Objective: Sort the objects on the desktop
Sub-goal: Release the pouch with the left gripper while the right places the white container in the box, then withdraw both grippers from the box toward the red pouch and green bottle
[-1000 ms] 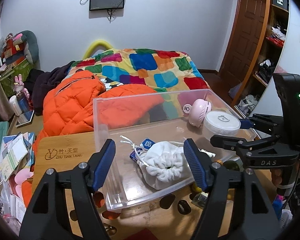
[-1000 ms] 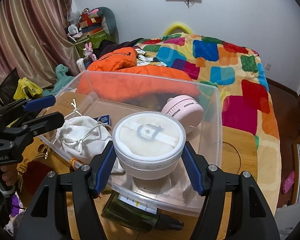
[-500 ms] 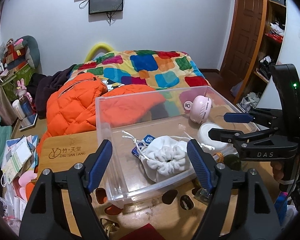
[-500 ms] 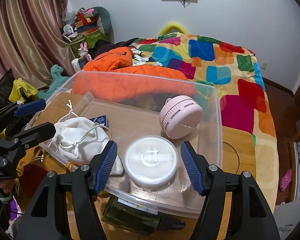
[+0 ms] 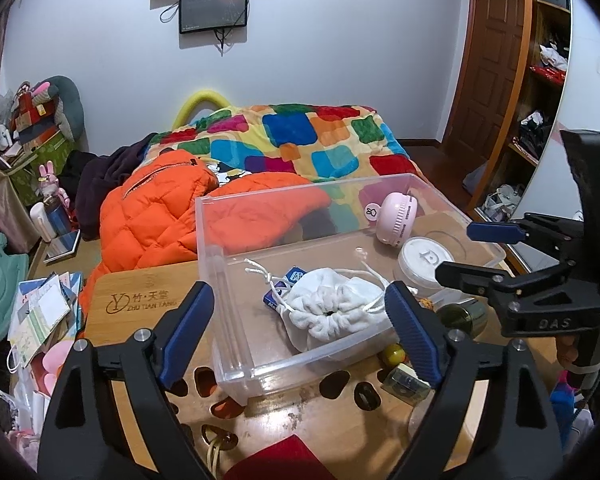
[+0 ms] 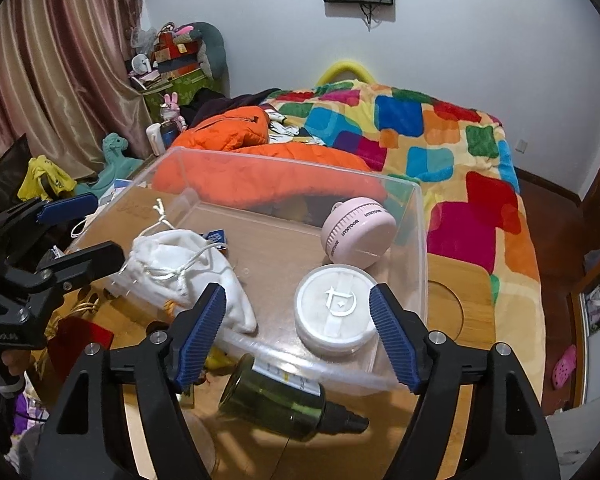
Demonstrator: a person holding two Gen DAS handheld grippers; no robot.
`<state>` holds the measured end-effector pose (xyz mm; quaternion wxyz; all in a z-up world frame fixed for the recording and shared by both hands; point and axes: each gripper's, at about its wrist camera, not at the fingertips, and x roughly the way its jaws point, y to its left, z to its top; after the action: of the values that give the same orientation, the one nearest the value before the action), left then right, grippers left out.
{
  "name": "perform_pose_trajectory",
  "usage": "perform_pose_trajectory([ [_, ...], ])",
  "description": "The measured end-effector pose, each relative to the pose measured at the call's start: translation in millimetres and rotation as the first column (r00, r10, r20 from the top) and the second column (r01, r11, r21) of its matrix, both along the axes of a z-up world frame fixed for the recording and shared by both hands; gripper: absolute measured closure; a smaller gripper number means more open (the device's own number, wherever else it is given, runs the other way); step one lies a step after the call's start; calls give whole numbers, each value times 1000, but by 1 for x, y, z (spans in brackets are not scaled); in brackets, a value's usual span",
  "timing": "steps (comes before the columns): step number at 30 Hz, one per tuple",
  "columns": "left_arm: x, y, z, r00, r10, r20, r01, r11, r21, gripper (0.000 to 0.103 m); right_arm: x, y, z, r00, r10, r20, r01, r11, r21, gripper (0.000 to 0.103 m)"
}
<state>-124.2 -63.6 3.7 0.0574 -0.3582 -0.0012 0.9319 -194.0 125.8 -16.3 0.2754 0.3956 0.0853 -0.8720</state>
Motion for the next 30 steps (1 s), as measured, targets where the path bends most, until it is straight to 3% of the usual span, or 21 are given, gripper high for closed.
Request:
perform_pose_trajectory([
  [14, 24, 2, 12, 999, 16, -43, -17, 999, -38, 11, 39, 15, 15, 997, -36, -68, 34, 999, -28, 21],
  [24, 50, -21, 22, 995, 63, -83, -61, 998, 30, 7, 61, 32, 18, 991, -96, -94, 92, 994, -54, 20],
  [30, 64, -35, 12, 994, 93, -48, -91, 995, 45, 7, 67, 40, 12, 990, -121, -71, 115, 991, -74, 20],
])
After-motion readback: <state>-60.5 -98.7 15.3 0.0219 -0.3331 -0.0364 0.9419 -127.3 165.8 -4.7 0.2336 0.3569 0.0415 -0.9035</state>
